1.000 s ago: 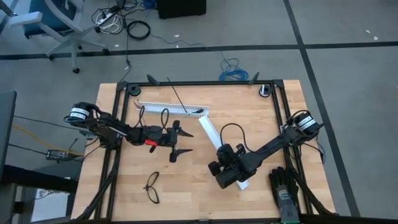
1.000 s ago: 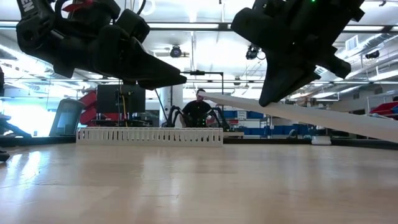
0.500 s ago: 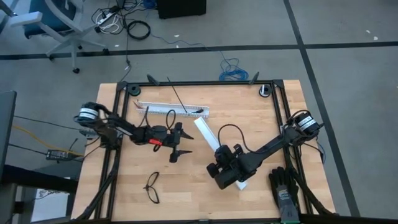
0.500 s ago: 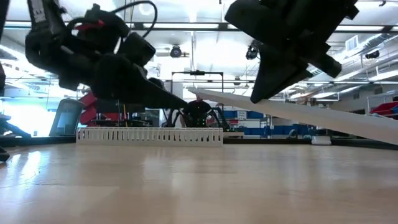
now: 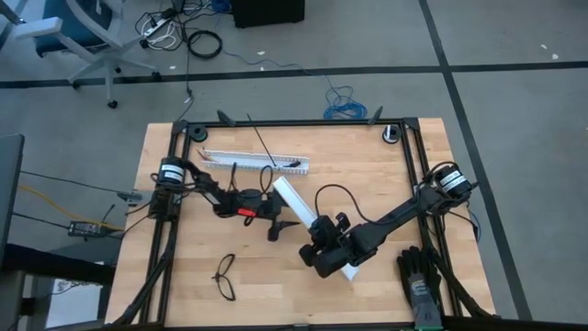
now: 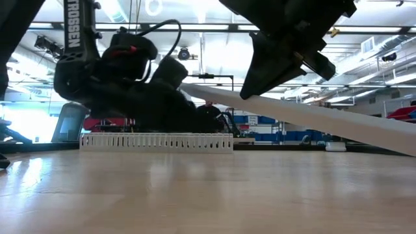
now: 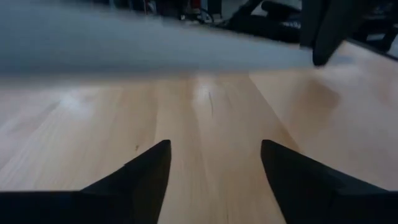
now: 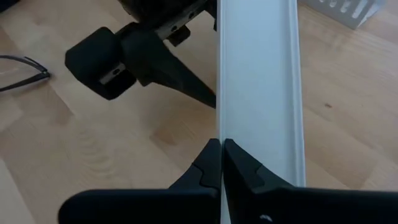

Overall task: Ziptie cables
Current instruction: Close the white cable duct lid

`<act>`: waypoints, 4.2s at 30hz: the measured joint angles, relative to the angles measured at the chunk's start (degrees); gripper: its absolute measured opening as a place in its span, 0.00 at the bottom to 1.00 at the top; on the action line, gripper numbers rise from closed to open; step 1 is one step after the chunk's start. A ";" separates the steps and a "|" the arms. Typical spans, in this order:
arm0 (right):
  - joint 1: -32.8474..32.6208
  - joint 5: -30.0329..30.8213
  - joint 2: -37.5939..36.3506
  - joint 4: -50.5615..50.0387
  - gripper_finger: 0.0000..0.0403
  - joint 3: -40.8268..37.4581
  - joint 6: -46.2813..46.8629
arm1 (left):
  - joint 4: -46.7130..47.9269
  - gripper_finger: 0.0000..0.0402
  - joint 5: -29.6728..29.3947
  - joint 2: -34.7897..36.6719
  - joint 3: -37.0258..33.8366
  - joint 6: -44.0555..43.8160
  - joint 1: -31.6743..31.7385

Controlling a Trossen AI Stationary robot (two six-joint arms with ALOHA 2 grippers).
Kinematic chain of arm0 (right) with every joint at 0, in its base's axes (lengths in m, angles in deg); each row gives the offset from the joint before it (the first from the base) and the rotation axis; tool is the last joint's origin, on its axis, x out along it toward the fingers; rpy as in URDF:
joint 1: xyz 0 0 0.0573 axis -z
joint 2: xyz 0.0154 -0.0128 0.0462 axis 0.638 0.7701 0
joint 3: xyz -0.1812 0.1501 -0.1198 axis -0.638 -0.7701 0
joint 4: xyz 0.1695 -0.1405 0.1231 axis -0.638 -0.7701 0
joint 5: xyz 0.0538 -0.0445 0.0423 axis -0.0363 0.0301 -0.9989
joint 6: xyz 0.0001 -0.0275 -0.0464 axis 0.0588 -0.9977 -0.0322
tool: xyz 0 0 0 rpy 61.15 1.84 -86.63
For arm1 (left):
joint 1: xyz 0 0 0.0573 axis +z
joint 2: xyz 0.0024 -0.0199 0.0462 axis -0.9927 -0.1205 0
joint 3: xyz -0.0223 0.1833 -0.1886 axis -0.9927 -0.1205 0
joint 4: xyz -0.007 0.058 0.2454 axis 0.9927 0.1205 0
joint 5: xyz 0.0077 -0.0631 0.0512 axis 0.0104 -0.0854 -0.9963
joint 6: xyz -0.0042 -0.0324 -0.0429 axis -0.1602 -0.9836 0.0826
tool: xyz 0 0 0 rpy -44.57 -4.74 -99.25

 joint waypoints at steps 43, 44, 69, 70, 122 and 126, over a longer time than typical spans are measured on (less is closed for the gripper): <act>4.74 1.79 -2.58 8.40 0.00 0.02 -0.19 | -20.02 0.02 3.92 -12.04 8.36 4.52 0.51; 4.92 1.77 -2.58 8.84 0.00 -0.21 -0.17 | -19.93 0.02 3.95 -12.08 8.36 4.48 0.53; 5.96 -2.50 -3.38 7.86 0.26 -1.36 -6.51 | -18.77 0.02 3.48 -12.08 8.34 4.44 0.73; 5.82 -1.96 -4.07 7.93 0.27 -1.36 -7.36 | -18.27 0.02 3.34 -12.08 8.34 4.44 0.88; 7.52 -6.94 2.83 -6.15 0.00 -1.34 6.26 | -12.57 0.02 9.96 -10.92 5.99 -27.09 1.62; 6.16 -6.06 -0.42 -10.80 0.00 -1.25 8.60 | -12.55 0.02 10.09 -10.92 5.98 -27.08 1.74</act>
